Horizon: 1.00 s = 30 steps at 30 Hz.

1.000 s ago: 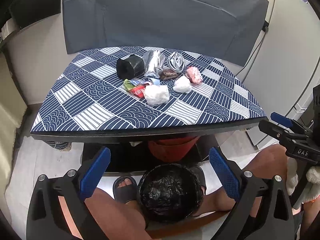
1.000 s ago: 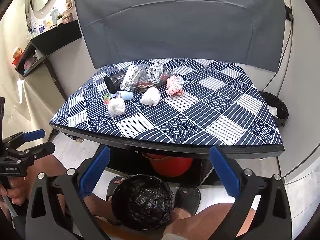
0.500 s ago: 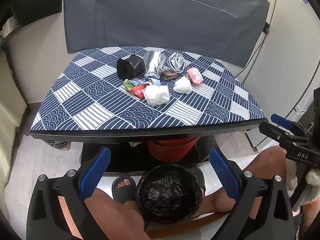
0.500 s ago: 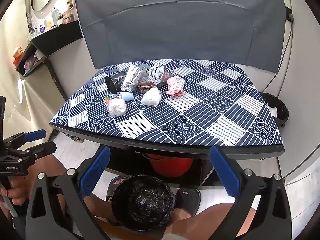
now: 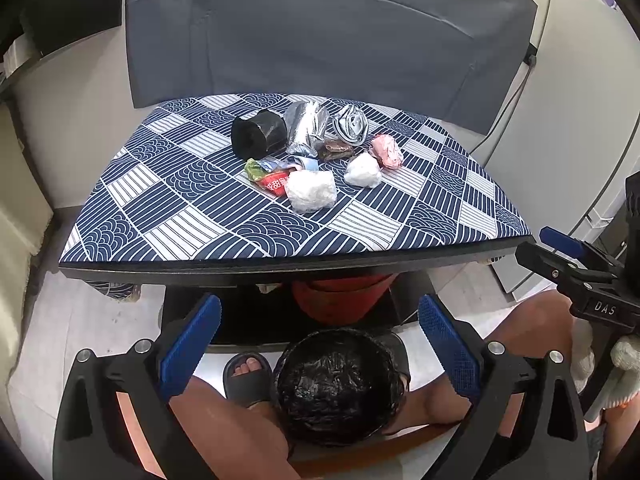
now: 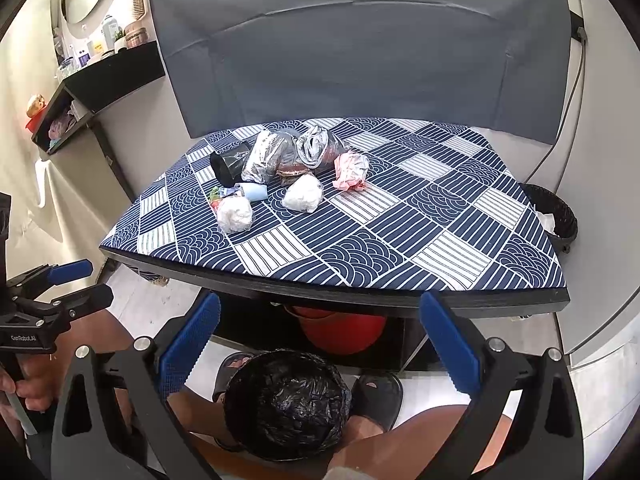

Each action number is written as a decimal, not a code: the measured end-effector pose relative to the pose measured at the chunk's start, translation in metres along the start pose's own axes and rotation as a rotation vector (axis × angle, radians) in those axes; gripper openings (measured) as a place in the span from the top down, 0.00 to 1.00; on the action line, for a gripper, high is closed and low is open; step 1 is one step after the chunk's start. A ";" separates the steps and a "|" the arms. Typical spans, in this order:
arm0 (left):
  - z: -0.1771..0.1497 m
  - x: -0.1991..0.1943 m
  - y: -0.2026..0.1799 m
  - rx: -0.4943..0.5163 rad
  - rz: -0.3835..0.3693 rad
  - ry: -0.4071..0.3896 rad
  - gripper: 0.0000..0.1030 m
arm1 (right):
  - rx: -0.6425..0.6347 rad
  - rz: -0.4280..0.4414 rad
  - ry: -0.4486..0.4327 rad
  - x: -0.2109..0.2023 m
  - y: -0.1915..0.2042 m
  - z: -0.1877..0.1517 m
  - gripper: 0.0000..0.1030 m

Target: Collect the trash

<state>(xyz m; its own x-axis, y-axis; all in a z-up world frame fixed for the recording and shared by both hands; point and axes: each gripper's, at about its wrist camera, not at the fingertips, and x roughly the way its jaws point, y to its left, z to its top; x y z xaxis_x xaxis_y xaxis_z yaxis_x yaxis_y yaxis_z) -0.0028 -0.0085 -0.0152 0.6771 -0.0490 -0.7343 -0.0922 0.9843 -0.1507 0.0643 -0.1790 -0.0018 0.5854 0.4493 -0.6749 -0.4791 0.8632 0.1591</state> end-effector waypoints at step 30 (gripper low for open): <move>0.023 0.022 -0.005 0.018 -0.021 0.020 0.07 | 0.023 -0.007 0.015 0.009 -0.021 0.014 0.04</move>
<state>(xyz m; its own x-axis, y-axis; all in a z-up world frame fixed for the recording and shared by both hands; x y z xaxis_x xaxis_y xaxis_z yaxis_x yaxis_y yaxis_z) 0.0290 -0.0103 -0.0156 0.6642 -0.0728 -0.7440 -0.0646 0.9859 -0.1541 0.0882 -0.1896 -0.0014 0.5791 0.4397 -0.6866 -0.4599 0.8715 0.1702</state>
